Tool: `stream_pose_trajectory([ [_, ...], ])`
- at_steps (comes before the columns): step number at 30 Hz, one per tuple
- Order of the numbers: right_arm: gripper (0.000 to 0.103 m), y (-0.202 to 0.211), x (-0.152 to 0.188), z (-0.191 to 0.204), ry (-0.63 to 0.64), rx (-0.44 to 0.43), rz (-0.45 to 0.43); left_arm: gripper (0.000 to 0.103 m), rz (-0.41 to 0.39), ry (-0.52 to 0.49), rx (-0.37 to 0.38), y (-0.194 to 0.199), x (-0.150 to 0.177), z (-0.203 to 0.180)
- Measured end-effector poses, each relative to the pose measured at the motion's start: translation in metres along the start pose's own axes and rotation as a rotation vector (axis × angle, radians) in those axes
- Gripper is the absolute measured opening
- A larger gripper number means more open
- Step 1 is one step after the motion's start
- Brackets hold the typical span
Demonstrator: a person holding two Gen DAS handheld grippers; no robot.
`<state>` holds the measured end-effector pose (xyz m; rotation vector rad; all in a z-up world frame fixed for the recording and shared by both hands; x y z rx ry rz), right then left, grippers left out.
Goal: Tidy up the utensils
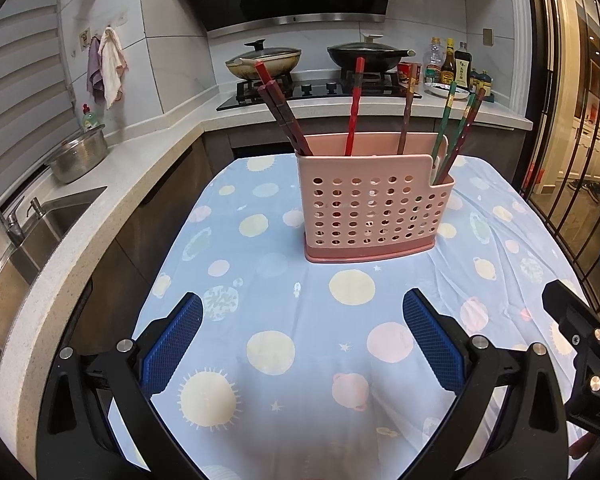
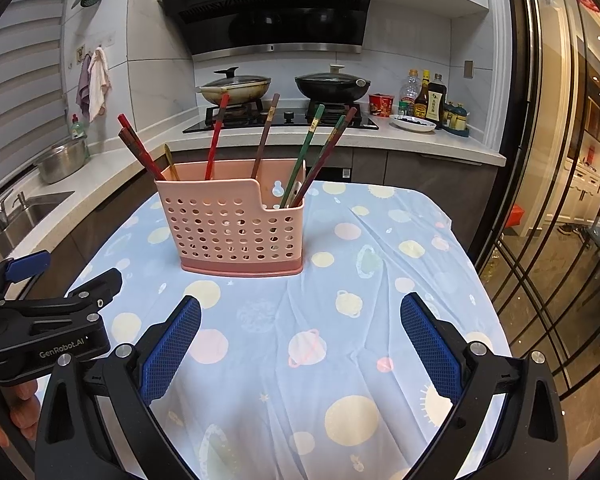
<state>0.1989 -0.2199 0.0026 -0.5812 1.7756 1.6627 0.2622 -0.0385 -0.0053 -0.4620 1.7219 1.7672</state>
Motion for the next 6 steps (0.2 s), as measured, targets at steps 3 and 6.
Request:
stream_pose_trajectory([
  [3, 0.096, -0.0004, 0.0003, -0.0013, -0.01, -0.016, -0.006, 0.096, -0.008, -0.005, 0.001, 0.0006, 0.0001, -0.0008],
  [6, 0.096, -0.0026, 0.0009, -0.003, -0.014, -0.02, 0.0, 0.096, -0.01, -0.011, 0.007, 0.0001, 0.001, -0.0015],
])
Point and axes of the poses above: each gripper's, at about its wrist camera, not at the fingertips, and y roughly against the way its jaws point, z to its left, x to its underside, the point moved 6 cm from there along -y, roughly the way its jaws point, and after that the axes turned 10 degrees about z, right-handed, at the moved point
